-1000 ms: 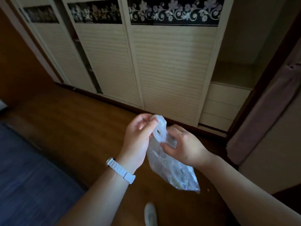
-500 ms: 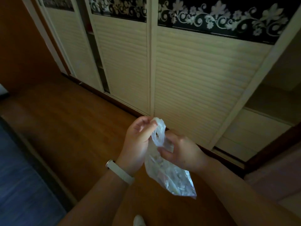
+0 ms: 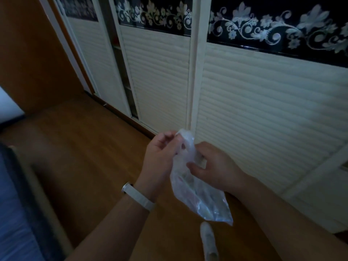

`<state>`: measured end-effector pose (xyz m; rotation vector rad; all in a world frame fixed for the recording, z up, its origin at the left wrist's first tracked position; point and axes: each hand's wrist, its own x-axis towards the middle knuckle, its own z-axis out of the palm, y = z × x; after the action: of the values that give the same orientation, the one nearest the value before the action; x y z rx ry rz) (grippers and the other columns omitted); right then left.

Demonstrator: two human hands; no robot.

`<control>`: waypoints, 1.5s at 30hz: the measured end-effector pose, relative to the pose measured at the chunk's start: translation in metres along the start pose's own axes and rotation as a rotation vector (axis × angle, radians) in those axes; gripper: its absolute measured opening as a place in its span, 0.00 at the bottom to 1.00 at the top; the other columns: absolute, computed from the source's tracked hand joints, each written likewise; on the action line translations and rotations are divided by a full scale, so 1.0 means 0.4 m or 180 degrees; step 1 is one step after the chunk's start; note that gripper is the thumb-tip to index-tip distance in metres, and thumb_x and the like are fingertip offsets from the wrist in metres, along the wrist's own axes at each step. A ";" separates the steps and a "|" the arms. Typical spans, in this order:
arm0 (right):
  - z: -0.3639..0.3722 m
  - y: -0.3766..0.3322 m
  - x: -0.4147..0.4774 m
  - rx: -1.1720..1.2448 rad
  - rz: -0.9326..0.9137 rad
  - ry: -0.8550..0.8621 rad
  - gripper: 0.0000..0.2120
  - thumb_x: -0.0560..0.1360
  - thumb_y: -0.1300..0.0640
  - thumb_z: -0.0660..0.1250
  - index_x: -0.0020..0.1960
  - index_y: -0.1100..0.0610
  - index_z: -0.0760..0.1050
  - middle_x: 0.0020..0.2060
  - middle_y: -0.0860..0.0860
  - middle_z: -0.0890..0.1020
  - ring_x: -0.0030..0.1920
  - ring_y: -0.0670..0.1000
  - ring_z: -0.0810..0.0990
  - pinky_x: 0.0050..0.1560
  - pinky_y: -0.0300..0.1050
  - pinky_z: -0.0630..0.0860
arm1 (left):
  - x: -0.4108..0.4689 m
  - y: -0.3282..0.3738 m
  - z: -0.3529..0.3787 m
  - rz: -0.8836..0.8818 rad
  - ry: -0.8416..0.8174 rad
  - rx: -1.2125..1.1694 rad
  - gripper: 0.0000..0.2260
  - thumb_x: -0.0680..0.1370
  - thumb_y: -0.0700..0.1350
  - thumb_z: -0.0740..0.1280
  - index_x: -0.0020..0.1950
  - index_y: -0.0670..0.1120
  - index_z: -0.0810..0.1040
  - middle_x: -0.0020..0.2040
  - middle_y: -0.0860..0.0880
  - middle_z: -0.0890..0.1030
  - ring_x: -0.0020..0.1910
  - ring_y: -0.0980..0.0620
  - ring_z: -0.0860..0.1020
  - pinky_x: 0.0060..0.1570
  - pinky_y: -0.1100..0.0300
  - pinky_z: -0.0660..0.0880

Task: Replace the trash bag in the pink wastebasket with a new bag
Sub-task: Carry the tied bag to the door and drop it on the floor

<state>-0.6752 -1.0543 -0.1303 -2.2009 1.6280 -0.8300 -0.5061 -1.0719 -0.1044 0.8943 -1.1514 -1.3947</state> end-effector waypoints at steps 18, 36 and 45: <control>0.064 0.280 0.729 0.0678 -0.0944 -0.0894 0.14 0.73 0.46 0.68 0.56 0.45 0.70 0.44 0.37 0.70 0.44 0.40 0.72 0.44 0.37 0.70 | 0.610 0.007 -0.008 0.0271 0.1292 0.0691 0.11 0.80 0.38 0.65 0.44 0.51 0.82 0.43 0.47 0.81 0.44 0.48 0.78 0.49 0.52 0.77; 0.468 0.011 1.388 0.0361 -0.0947 -0.1283 0.12 0.74 0.45 0.68 0.53 0.43 0.67 0.42 0.38 0.72 0.42 0.38 0.73 0.40 0.32 0.67 | 1.071 0.085 -0.664 0.0144 0.1438 0.0481 0.11 0.81 0.41 0.65 0.44 0.52 0.83 0.43 0.46 0.82 0.45 0.48 0.79 0.49 0.51 0.76; 0.636 -0.144 1.674 0.0367 -0.1077 -0.1405 0.12 0.75 0.45 0.67 0.52 0.41 0.65 0.41 0.35 0.70 0.42 0.35 0.72 0.41 0.33 0.68 | 1.230 0.176 -0.928 0.0326 0.1724 0.0515 0.08 0.81 0.40 0.63 0.49 0.47 0.81 0.48 0.43 0.82 0.48 0.44 0.80 0.54 0.47 0.79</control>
<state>-0.3450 -1.6924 -0.1142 -2.3927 0.9979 -0.4496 -0.2079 -1.6159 -0.0927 1.2186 -0.8814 -0.9018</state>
